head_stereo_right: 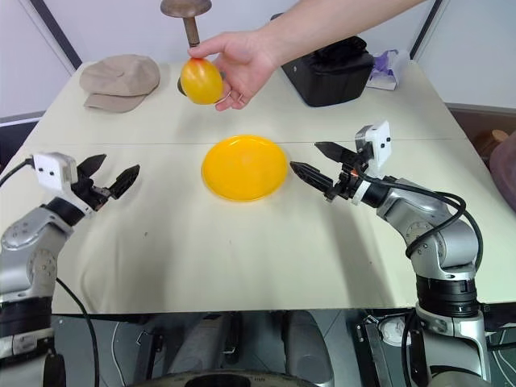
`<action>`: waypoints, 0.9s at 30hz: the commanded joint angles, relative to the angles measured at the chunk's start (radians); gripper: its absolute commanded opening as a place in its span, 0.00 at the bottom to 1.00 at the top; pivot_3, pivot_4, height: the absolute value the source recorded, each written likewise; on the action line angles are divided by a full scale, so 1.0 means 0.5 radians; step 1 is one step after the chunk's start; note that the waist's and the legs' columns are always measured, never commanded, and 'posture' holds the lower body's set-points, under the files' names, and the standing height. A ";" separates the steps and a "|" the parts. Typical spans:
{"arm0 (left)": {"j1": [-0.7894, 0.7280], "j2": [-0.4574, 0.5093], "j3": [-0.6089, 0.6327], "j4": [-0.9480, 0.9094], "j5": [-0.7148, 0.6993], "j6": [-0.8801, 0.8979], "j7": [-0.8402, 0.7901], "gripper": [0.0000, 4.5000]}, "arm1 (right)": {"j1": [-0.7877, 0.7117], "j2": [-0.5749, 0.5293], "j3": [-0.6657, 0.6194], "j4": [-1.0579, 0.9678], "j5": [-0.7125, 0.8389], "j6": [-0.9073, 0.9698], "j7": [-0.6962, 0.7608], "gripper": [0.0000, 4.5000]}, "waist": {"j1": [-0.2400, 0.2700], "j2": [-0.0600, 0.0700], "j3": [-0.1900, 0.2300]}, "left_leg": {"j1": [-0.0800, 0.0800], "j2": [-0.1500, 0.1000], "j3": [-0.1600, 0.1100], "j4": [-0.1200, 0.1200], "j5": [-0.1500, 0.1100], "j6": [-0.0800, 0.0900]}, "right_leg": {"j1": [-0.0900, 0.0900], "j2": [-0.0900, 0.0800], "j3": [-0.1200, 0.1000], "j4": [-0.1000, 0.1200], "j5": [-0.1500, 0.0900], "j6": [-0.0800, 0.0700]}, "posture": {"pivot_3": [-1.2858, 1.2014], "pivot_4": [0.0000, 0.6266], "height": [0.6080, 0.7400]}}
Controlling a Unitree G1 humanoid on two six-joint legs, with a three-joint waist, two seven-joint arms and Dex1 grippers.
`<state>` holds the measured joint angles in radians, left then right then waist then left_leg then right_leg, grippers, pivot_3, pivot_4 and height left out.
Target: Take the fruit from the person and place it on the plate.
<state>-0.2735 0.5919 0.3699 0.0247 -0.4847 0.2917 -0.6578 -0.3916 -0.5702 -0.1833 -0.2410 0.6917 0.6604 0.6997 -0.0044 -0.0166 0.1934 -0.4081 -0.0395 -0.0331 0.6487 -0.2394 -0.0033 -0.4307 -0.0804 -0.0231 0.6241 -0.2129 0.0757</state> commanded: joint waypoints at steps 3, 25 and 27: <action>-0.424 0.126 -0.103 -0.059 -0.201 0.161 -0.281 1.00 | -0.081 -0.013 -0.003 0.009 -0.067 -0.071 -0.020 0.99 | 0.020 0.000 0.000 | 0.000 0.000 0.001 0.001 0.000 0.000 | 0.000 0.001 0.000 -0.001 0.003 0.005 | 0.52 0.24 1.00; -1.116 -0.246 -0.435 0.678 0.044 -0.208 -0.551 1.00 | -0.013 0.036 0.047 0.021 -0.230 -0.186 -0.075 0.99 | 0.031 0.000 0.000 | 0.000 -0.001 0.002 0.001 0.000 0.001 | 0.001 0.006 0.000 0.000 0.004 0.008 | 0.52 0.24 1.00; -1.149 -0.278 -0.439 0.718 0.061 -0.236 -0.544 1.00 | 0.000 0.040 0.046 0.015 -0.232 -0.190 -0.083 0.99 | 0.031 0.000 0.000 | 0.000 -0.001 0.002 0.001 0.000 0.001 | 0.001 0.006 0.000 0.000 0.004 0.008 | 0.52 0.24 1.00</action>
<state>-0.8214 0.4564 0.1475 0.3869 -0.4610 0.2041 -0.9307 -0.3931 -0.5574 -0.1348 -0.1940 0.5713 0.5884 0.6642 0.0113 -0.0166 0.1933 -0.4081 -0.0403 -0.0320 0.6491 -0.2394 -0.0028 -0.4301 -0.0775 -0.0231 0.6239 -0.2107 0.0797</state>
